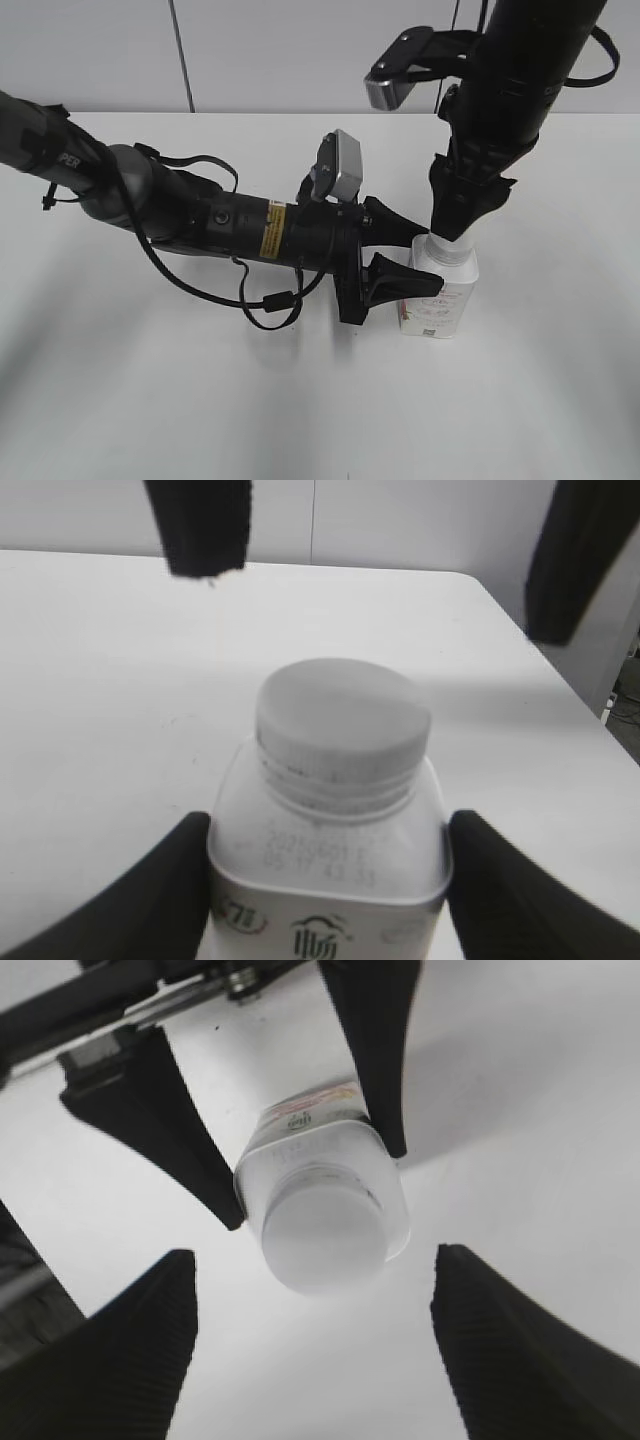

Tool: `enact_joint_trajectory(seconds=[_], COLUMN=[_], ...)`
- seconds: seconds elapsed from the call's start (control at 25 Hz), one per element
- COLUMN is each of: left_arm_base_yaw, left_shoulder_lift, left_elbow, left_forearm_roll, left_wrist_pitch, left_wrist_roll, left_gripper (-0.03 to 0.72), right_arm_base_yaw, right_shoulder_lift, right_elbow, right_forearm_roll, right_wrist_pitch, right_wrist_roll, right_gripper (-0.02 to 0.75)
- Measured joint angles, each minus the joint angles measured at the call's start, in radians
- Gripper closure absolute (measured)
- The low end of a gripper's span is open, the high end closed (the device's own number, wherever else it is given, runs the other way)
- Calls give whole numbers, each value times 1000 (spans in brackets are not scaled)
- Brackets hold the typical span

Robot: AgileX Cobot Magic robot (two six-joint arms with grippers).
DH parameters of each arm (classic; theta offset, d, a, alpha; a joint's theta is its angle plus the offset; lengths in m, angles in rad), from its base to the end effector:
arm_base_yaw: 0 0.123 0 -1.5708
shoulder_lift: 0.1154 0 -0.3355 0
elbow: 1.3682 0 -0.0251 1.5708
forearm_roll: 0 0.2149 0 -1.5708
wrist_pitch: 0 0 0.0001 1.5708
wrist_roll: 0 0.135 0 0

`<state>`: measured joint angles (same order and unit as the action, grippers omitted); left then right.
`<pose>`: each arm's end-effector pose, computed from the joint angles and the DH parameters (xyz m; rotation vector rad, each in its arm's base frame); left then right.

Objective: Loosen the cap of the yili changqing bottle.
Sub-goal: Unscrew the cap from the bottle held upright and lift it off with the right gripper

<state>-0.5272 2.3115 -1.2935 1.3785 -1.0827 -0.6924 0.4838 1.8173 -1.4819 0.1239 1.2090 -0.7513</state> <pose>0.3370 -0.3315 0.1483 1.4593 1.3969 -1.1379 0.3014 0.1760 0.2751 -1.6966 2.4857 0.1539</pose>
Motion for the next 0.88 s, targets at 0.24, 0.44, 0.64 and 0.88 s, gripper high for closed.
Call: enact_joint_trajectory(seconds=[0.24, 0.44, 0.64, 0.88], left_arm_base_yaw=[0, 0, 0, -1], left_shoulder_lift=[0, 0, 0, 0], left_elbow=[0, 0, 0, 0], left_forearm_roll=[0, 0, 0, 0], left_wrist_pitch=[0, 0, 0, 0], left_wrist_roll=[0, 0, 0, 0], left_gripper=[253, 253, 253, 253], right_arm_base_yaw=[0, 0, 0, 0], right_shoulder_lift=[-9, -10, -10, -5], right_elbow=[10, 61, 115, 121], right_forearm_roll=[-33, -30, -14, -12], right_wrist_pitch=[2, 1, -92, -161], right_wrist_roll=[807, 1017, 1036, 1040], right_gripper=[162, 164, 167, 172])
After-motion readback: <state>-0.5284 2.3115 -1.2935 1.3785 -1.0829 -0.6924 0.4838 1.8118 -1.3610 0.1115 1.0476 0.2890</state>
